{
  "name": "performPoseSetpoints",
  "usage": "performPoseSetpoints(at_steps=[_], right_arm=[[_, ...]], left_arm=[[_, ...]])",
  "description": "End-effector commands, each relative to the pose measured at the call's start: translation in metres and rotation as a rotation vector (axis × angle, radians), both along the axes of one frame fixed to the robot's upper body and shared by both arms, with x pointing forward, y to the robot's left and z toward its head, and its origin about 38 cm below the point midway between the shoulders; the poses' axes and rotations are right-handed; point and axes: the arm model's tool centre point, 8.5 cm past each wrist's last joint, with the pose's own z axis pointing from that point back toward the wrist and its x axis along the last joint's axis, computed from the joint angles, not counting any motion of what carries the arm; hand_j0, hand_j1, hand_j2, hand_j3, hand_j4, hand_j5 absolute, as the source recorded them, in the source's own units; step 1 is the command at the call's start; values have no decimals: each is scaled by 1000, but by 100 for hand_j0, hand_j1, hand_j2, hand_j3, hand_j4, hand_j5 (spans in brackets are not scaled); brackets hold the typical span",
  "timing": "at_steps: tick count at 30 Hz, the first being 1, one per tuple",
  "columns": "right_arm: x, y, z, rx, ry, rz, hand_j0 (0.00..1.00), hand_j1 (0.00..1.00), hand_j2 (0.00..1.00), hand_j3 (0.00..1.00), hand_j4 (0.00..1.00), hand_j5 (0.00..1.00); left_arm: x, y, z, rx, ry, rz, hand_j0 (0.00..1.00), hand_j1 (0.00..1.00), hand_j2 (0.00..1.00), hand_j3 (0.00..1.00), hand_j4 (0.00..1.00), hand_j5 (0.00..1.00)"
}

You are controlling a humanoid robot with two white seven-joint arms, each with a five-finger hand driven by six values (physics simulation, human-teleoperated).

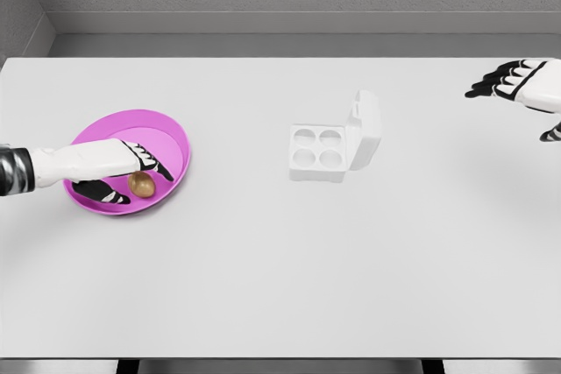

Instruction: Pack egg into the box and close the box lid

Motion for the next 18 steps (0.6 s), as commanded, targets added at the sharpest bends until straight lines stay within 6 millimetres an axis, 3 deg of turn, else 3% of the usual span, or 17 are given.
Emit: performPoseSetpoints(at_steps=[1,15,18], right_arm=[[0,0,2,6,-4,-2,100,100,100,100,100,100],[0,1,2,2,0,3,100,100,100,100,100,100],[0,2,2,1,-2,5,100,100,100,100,100,100]], left_arm=[[1,0,0,-6,2,5,76,76,76,76,76,76],[1,-3,-3,2,1,-1,76,76,76,76,76,76],[1,-3,-3,2,2,-1,68,68,68,68,68,68]])
